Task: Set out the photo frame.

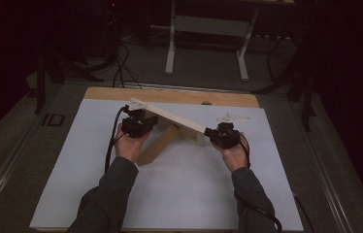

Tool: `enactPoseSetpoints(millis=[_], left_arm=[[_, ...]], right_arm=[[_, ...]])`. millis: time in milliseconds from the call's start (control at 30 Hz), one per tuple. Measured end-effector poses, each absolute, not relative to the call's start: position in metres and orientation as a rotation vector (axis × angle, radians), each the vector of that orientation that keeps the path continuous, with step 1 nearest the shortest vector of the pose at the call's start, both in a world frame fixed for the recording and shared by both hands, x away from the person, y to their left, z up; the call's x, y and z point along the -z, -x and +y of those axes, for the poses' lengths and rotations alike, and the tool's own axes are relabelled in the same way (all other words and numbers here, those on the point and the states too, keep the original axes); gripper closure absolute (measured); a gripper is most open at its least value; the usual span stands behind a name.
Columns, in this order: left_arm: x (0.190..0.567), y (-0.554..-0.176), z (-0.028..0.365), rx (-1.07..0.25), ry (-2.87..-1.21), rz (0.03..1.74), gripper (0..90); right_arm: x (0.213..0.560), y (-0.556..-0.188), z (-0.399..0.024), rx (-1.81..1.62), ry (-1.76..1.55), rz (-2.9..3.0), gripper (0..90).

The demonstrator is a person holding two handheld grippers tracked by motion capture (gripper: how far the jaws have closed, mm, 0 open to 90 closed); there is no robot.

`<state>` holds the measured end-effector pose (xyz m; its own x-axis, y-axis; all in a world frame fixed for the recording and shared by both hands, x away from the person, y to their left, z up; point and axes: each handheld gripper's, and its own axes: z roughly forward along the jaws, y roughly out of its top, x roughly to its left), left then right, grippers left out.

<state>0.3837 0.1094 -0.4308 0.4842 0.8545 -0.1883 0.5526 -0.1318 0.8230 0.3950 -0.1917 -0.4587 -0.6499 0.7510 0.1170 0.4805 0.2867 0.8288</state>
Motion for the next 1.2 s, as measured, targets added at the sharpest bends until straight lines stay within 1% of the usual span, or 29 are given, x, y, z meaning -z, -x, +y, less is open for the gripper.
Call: enactPoseSetpoints(millis=[1200], left_arm=[[0.425, -0.366, 0.081, -0.430, -1.905, 1.043, 90.0]], right_arm=[[0.455, -0.385, -0.185, -1.316, -1.051, 2.300, 89.7]])
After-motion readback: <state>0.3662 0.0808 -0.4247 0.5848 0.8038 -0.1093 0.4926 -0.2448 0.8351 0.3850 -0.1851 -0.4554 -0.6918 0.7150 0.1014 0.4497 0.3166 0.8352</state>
